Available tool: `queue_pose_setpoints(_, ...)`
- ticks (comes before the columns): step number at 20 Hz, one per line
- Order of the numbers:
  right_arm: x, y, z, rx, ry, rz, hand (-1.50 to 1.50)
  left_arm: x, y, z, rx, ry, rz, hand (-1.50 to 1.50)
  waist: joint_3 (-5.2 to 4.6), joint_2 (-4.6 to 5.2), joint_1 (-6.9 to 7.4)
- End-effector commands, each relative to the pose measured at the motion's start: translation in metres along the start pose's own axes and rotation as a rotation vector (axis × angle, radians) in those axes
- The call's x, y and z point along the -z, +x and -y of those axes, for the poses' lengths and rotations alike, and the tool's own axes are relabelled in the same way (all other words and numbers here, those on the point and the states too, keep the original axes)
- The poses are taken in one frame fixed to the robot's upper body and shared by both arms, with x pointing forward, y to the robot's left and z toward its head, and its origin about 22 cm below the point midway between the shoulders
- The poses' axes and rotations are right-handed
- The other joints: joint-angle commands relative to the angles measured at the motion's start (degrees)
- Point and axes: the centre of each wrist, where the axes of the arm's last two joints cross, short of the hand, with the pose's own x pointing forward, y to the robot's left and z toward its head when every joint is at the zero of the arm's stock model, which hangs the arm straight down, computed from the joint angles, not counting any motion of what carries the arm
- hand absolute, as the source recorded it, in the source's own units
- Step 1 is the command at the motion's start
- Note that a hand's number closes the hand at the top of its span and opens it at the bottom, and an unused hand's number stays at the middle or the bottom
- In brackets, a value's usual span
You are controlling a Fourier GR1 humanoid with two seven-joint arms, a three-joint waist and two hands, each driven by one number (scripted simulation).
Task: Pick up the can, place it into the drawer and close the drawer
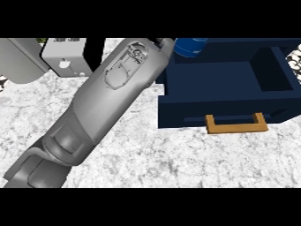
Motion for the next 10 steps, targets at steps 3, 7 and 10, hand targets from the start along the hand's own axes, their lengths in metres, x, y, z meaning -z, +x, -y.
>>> queue_pose_setpoints(3, 0.005, -0.009, 0.001, -0.006, -0.001, 0.003, -1.50, 0.016, 0.002, 0.004, 0.019, -0.006, -0.004, 1.50, 0.02, 0.16, -0.07)
queue_pose_setpoints(7, 0.020, 0.002, -0.008, 0.006, 0.025, 0.005, -1.50, 0.014, -0.013, 0.013, 0.081, 0.023, -0.018, 1.50, 0.04, 0.44, -1.41)
queue_pose_setpoints(10, 0.008, 0.001, -0.007, -0.005, 0.029, 0.005, -1.50, 0.017, -0.004, 0.015, 0.069, -0.011, -0.048, 1.50, 0.04, 0.28, -1.33)
